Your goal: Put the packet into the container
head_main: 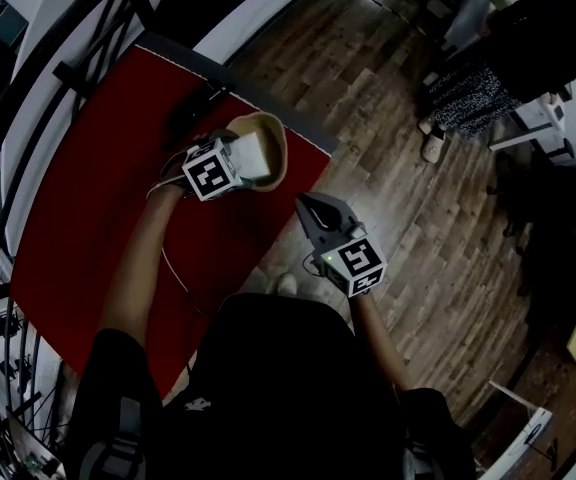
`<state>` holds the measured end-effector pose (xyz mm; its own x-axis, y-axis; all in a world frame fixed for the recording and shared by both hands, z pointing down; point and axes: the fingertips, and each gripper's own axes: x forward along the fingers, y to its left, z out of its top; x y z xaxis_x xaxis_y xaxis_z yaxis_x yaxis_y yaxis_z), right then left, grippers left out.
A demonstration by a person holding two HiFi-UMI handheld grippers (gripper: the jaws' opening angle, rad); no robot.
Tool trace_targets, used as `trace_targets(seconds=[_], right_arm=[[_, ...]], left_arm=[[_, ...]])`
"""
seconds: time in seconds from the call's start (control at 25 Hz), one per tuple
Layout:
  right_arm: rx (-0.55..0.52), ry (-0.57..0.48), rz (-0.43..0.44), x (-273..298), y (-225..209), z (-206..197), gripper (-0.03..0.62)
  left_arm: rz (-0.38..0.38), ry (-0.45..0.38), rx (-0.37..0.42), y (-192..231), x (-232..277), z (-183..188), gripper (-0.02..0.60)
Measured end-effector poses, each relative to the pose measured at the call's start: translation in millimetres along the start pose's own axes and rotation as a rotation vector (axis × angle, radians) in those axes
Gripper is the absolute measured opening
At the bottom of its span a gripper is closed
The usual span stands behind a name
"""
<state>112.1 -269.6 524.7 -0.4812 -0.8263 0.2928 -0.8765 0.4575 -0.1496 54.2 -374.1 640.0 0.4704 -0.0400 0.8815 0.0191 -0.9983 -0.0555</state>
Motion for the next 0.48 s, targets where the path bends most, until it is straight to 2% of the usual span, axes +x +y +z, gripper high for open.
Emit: trace_targets(seconds=[0.48], right_arm=[[0.030, 0.012, -0.084, -20.8, -14.5, -9.5, 0.023]], left_arm=[[-0.029, 0.013, 0.035, 10.4, 40.2, 17.1, 0.460]])
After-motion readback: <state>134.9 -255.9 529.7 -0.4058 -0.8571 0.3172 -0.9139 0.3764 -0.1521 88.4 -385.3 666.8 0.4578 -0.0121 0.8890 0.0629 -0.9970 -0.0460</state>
